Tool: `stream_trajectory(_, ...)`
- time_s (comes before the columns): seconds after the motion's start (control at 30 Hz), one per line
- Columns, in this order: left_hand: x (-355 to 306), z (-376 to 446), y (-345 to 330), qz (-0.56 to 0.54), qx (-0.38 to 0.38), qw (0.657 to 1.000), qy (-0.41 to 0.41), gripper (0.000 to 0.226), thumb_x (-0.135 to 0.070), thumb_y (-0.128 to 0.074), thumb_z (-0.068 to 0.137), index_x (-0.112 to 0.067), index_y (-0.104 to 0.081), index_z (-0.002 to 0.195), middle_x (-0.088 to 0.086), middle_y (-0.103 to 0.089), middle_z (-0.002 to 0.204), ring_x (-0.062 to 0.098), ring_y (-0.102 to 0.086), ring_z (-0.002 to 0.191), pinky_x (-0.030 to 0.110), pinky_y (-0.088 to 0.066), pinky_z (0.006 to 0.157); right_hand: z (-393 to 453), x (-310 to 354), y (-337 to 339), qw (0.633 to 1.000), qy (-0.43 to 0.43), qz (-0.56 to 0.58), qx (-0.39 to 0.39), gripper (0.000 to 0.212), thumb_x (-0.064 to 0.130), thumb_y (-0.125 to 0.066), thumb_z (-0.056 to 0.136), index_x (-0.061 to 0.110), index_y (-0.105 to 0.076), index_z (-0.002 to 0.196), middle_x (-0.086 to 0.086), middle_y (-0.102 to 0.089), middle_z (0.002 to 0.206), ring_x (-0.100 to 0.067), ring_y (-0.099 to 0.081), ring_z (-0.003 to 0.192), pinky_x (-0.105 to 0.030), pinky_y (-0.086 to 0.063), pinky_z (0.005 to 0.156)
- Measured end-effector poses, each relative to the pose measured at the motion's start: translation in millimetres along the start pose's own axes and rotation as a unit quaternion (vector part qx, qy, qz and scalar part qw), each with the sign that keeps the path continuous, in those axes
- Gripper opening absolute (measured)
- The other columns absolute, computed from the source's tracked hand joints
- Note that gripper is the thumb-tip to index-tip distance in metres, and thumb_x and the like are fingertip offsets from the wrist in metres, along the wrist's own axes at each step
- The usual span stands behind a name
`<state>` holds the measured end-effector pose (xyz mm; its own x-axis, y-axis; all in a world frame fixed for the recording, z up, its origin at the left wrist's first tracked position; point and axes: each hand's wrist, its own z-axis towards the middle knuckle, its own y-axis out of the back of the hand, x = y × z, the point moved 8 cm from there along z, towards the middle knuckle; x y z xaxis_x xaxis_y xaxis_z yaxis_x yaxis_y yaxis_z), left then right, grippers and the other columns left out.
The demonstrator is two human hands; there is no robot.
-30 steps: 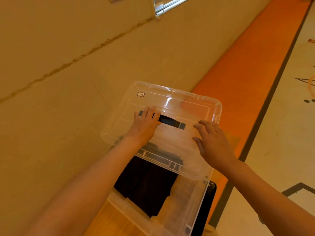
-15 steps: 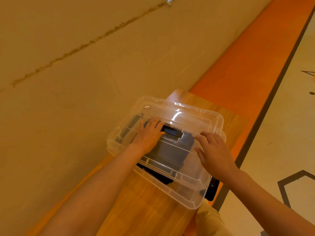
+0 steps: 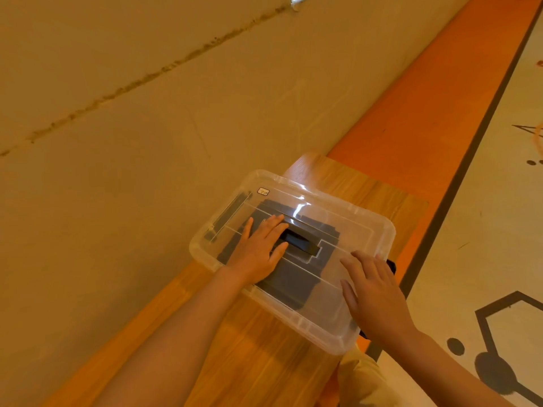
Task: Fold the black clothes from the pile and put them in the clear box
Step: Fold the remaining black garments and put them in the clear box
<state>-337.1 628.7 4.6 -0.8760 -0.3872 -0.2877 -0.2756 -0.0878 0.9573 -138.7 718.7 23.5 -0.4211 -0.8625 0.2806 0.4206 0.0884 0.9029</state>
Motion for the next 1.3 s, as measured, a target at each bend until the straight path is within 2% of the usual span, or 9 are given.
stream_trajectory(0.13, 1.2, 0.9, -0.8, 0.001, 0.012, 1.0, 0.01, 0.061, -0.048, -0.016, 0.094, -0.024, -0.024, 0.15, -0.009, -0.011, 0.16, 0.006, -0.005, 0.146, 0.041, 0.01, 0.119, 1.0, -0.7, -0.4, 1.0, -0.014, 0.002, -0.005, 0.033, 0.03, -0.052, 0.092, 0.014, -0.057, 0.12, -0.011, -0.058, 0.123, -0.023, -0.041, 0.113, -0.047, -0.045, 0.098)
stream_trajectory(0.23, 0.1, 0.6, -1.0, 0.007, 0.01, 1.0, 0.012, 0.06, -0.047, -0.016, 0.095, -0.024, -0.022, 0.15, -0.009, -0.01, 0.16, 0.006, -0.004, 0.146, 0.042, 0.009, 0.119, 1.0, 0.5, -1.9, 1.0, -0.019, 0.014, 0.012, 0.042, 0.036, -0.035, 0.092, 0.014, -0.055, 0.121, -0.01, -0.057, 0.123, -0.022, -0.038, 0.114, -0.047, -0.044, 0.099)
stream_trajectory(0.47, 2.6, -5.3, -7.2, 0.014, 0.011, 0.998, 0.061, 0.052, -0.04, -0.023, 0.103, -0.024, -0.015, 0.152, -0.009, -0.005, 0.161, 0.007, 0.002, 0.147, 0.046, 0.01, 0.118, 8.9, -3.1, -5.8, 0.998, -0.026, 0.047, 0.04, 0.039, 0.011, -0.069, 0.085, 0.014, -0.056, 0.122, -0.011, -0.056, 0.126, -0.024, -0.039, 0.118, -0.052, -0.043, 0.1)
stream_trajectory(0.63, 4.7, -18.8, -6.8, -0.009, -0.013, 0.99, 0.141, 0.052, -0.042, -0.02, 0.103, -0.024, -0.015, 0.152, -0.008, -0.004, 0.161, 0.008, 0.002, 0.147, 0.043, 0.013, 0.117, 29.9, -1.8, -9.4, 0.987, -0.047, 0.027, 0.152, 0.041, 0.019, -0.044, 0.1, 0.02, -0.041, 0.141, -0.003, -0.031, 0.153, -0.029, -0.025, 0.141, -0.039, -0.035, 0.109)
stream_trajectory(0.87, 10.9, -52.5, -5.0, -0.005, -0.05, 0.961, 0.272, 0.053, -0.042, -0.017, 0.103, -0.023, -0.015, 0.152, -0.005, -0.005, 0.161, 0.013, -0.001, 0.148, 0.048, 0.008, 0.118, 57.4, 24.8, -23.1, 0.977, 0.008, -0.005, 0.212, 0.054, 0.002, -0.042, 0.097, 0.018, -0.028, 0.146, -0.004, -0.011, 0.16, -0.029, -0.001, 0.147, -0.04, -0.011, 0.118)
stream_trajectory(0.97, 8.8, -79.7, -5.7, 0.001, -0.05, 0.943, 0.329, 0.055, -0.045, -0.015, 0.102, -0.024, -0.012, 0.153, -0.005, -0.004, 0.161, 0.014, -0.001, 0.148, 0.047, 0.006, 0.118, 62.7, 34.7, -38.4, 0.978, 0.052, 0.016, 0.2, 0.041, 0.008, -0.038, 0.1, 0.014, -0.038, 0.141, -0.008, -0.023, 0.157, -0.029, -0.012, 0.147, -0.042, -0.002, 0.119)
stream_trajectory(1.07, 7.3, -109.9, -4.2, 0.013, -0.042, 0.932, 0.361, 0.058, -0.05, -0.015, 0.101, -0.024, -0.011, 0.153, -0.002, -0.006, 0.161, 0.017, -0.007, 0.147, 0.048, -0.003, 0.117, 68.1, 45.2, -52.9, 0.975, 0.116, 0.014, 0.191, 0.037, 0.022, -0.027, 0.102, 0.016, -0.042, 0.136, -0.006, -0.034, 0.151, -0.029, -0.03, 0.141, -0.046, -0.01, 0.12)
stream_trajectory(1.13, 7.4, -130.9, -4.5, 0.027, -0.041, 0.926, 0.375, 0.06, -0.052, -0.015, 0.1, -0.024, -0.013, 0.152, 0.0, -0.011, 0.16, 0.019, -0.012, 0.146, 0.047, -0.011, 0.115, 72.1, 54.9, -60.8, 0.967, 0.156, 0.005, 0.201, 0.043, 0.031, -0.02, 0.101, 0.021, -0.04, 0.138, -0.003, -0.036, 0.151, -0.029, -0.033, 0.14, -0.047, -0.017, 0.119)
stream_trajectory(1.3, 9.0, -187.5, -6.3, 0.026, -0.09, 0.895, 0.435, 0.078, -0.061, 0.003, 0.087, -0.024, -0.024, 0.15, 0.002, -0.023, 0.157, 0.02, -0.024, 0.141, 0.048, -0.017, 0.111, 72.1, 99.9, -73.0, 0.938, 0.26, -0.01, 0.227, 0.045, 0.036, -0.024, 0.101, 0.022, -0.038, 0.141, 0.0, -0.037, 0.15, -0.027, -0.034, 0.14, -0.037, -0.011, 0.117)
